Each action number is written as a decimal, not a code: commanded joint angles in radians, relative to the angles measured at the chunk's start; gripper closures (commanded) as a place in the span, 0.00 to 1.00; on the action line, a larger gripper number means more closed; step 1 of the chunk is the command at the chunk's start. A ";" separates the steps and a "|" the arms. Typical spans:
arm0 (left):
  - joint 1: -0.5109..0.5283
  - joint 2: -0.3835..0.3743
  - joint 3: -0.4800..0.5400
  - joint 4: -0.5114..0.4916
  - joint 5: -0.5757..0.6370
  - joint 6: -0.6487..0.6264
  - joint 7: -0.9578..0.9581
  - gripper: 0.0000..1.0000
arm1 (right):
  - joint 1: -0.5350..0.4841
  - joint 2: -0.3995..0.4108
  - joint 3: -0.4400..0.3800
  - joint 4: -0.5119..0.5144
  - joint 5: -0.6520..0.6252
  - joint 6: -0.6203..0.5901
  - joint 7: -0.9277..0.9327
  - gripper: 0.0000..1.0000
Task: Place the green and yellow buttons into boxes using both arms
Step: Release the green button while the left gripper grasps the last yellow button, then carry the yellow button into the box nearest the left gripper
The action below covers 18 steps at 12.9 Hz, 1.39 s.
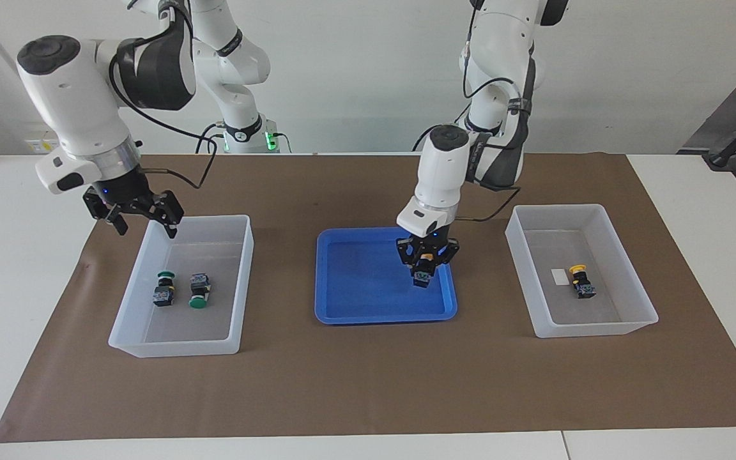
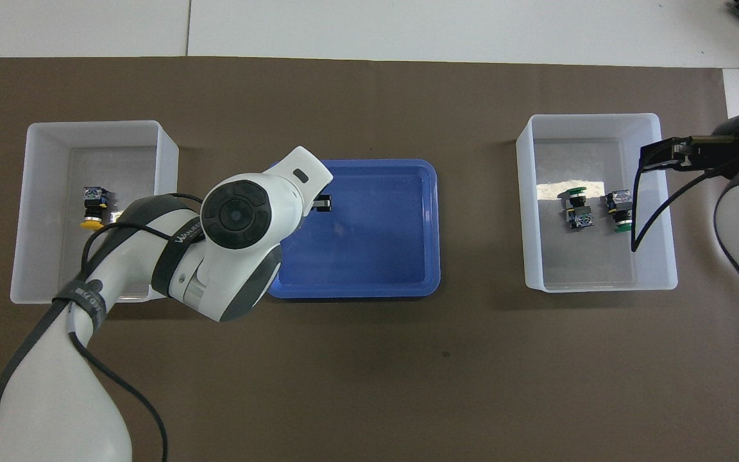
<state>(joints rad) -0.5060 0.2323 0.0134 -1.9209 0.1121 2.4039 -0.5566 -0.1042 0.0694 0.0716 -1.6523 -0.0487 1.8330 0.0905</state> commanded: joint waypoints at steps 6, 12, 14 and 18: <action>0.266 -0.123 -0.004 -0.026 0.020 -0.078 0.014 1.00 | -0.063 -0.111 -0.001 0.137 -0.003 -0.314 0.072 0.00; 0.535 -0.123 -0.009 -0.058 0.009 0.052 0.300 1.00 | -0.086 -0.158 -0.003 0.066 0.029 -0.324 0.049 0.00; 0.543 -0.122 -0.009 -0.102 0.009 0.098 0.300 1.00 | -0.010 -0.152 -0.068 0.074 0.029 -0.325 0.040 0.00; 0.534 -0.093 -0.007 -0.211 0.009 0.225 0.305 1.00 | 0.052 -0.157 -0.121 0.066 0.030 -0.331 0.020 0.00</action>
<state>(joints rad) 0.0335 0.1336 0.0044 -2.0714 0.1135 2.5554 -0.2576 -0.0651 -0.0707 -0.0375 -1.5608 -0.0400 1.4941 0.1376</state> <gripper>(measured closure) 0.573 0.000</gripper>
